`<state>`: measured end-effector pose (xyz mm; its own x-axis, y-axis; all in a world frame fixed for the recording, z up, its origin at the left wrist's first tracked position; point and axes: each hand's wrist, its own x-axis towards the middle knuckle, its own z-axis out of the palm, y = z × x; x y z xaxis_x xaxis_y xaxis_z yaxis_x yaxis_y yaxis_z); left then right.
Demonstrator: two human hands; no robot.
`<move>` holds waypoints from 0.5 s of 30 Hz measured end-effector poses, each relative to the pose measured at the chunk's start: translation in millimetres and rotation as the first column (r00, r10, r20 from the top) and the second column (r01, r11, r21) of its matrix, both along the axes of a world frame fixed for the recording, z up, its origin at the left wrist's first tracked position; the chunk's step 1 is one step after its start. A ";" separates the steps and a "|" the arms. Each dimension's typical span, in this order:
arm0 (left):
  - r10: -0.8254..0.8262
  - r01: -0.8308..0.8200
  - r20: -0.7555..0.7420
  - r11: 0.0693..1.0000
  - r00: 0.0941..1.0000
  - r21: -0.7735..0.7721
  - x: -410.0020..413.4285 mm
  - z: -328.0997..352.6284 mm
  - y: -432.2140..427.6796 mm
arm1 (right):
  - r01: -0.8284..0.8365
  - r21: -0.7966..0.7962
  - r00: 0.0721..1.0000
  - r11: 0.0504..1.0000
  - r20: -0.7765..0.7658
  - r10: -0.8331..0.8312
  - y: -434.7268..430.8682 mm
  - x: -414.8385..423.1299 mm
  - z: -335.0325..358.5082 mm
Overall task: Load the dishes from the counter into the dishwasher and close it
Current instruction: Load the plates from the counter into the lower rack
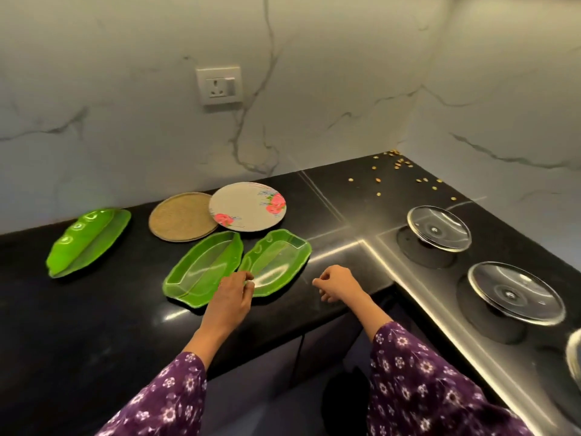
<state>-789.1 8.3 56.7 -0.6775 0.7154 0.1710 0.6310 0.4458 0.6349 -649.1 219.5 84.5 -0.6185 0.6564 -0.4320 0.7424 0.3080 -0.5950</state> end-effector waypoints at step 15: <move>0.027 -0.028 -0.024 0.999 0.999 -0.024 -106.5 -5.3 -41.1 | 0.360 -0.130 0.933 0.924 0.073 -0.353 -23.8 -110.0 -51.2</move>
<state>-895.6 -32.8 51.4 -0.6929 0.7007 0.1699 0.6332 0.4786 0.6083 -759.1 195.6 33.3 -0.3313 0.7610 -0.5577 0.8163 -0.0652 -0.5739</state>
